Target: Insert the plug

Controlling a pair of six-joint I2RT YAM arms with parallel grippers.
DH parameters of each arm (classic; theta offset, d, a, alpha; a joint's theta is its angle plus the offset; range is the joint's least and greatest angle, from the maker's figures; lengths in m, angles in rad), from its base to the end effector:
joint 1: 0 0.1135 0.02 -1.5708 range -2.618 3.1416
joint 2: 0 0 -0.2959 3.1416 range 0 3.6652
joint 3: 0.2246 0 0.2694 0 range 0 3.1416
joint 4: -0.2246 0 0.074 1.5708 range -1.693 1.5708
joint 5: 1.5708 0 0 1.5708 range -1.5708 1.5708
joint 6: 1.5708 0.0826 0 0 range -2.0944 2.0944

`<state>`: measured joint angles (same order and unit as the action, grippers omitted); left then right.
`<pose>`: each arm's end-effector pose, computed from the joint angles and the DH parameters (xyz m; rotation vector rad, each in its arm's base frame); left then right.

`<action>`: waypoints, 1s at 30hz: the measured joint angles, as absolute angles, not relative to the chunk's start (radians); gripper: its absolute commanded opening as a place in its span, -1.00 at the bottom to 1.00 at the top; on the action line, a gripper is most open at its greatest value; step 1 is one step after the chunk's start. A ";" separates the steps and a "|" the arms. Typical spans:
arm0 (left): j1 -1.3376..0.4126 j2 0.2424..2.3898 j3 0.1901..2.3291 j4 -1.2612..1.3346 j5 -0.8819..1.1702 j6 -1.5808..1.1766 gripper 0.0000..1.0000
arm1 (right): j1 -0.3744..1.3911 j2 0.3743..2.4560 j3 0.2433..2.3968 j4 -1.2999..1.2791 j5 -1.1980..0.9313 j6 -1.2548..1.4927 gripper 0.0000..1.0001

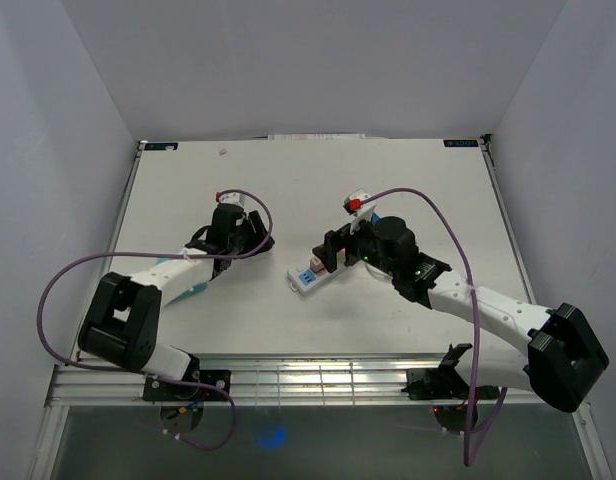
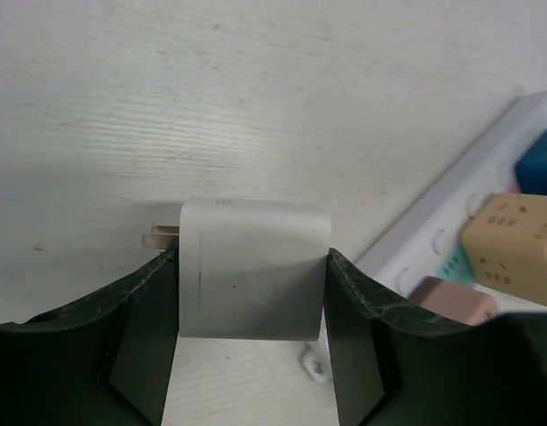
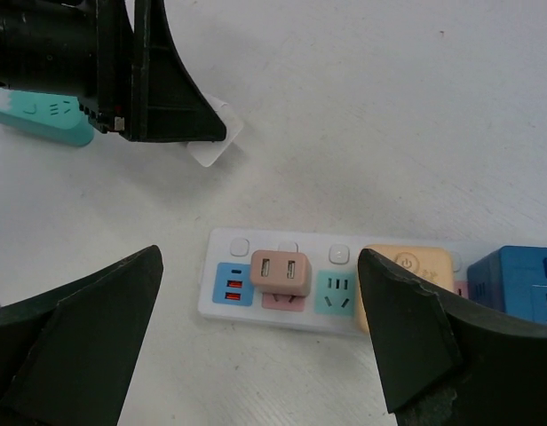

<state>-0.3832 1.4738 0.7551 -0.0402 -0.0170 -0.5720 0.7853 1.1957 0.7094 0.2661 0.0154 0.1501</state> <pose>0.3179 -0.1266 0.1725 -0.2325 2.3634 -0.4513 0.2305 0.2286 0.2849 -0.5636 1.7507 0.6514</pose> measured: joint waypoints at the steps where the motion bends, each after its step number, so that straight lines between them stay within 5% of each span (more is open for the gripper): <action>1: -0.385 1.451 0.740 -0.018 0.001 -0.584 -0.28 | 0.785 1.200 0.709 0.270 -0.006 0.159 0.91; 13: -0.444 1.322 0.577 0.253 0.170 -0.818 -0.35 | 0.791 1.232 0.572 0.504 -0.131 0.284 1.00; 30: -0.495 1.225 0.483 0.443 0.172 -0.988 -0.35 | 0.878 1.222 0.478 0.701 0.011 0.265 0.85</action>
